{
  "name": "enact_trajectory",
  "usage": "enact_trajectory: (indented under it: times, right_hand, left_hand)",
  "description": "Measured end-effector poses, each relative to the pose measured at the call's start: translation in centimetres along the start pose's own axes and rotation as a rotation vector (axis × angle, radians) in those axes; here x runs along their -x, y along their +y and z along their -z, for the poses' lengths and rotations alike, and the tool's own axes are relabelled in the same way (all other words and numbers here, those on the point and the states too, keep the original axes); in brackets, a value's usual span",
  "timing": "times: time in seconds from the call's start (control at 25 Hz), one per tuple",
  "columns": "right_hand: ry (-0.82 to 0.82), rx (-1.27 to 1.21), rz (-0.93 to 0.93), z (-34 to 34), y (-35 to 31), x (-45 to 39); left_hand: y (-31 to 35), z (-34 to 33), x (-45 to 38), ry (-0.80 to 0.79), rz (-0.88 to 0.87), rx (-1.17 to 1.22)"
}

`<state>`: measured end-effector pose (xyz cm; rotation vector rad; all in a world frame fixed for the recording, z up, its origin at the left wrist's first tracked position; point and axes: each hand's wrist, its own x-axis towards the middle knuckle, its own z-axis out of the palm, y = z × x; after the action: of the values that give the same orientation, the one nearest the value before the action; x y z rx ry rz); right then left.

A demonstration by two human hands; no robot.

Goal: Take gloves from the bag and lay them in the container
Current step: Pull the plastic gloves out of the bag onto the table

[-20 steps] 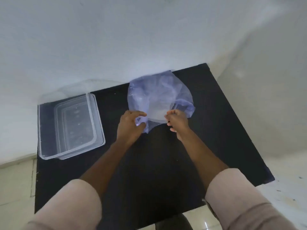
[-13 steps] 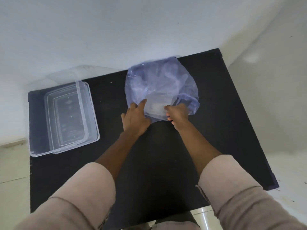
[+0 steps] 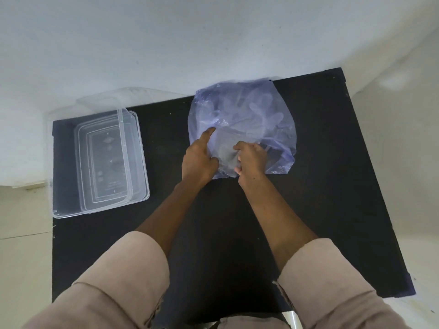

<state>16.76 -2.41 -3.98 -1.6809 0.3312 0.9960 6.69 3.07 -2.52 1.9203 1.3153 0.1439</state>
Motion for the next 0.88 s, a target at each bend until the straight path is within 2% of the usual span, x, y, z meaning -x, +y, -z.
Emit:
enact_trajectory:
  times: [0.12,0.32,0.64,0.88]
  right_hand:
    - [0.031,-0.106,-0.096,-0.3,0.5,-0.3]
    - [0.204,-0.029,-0.022,0.7,1.0,-0.3]
    - [-0.036,0.045,-0.136,0.8,-1.1,-0.2]
    - [-0.064,-0.021,-0.202,-0.9,-0.8,-0.4]
  left_hand:
    - [0.0,-0.1,0.2,0.000,-0.019,-0.003]
    - [-0.2,0.0,0.4,-0.017,-0.024,-0.037]
    - [-0.2,0.0,0.5,-0.071,-0.017,-0.048]
    - [-1.2,0.1,0.1,-0.080,0.007,-0.013]
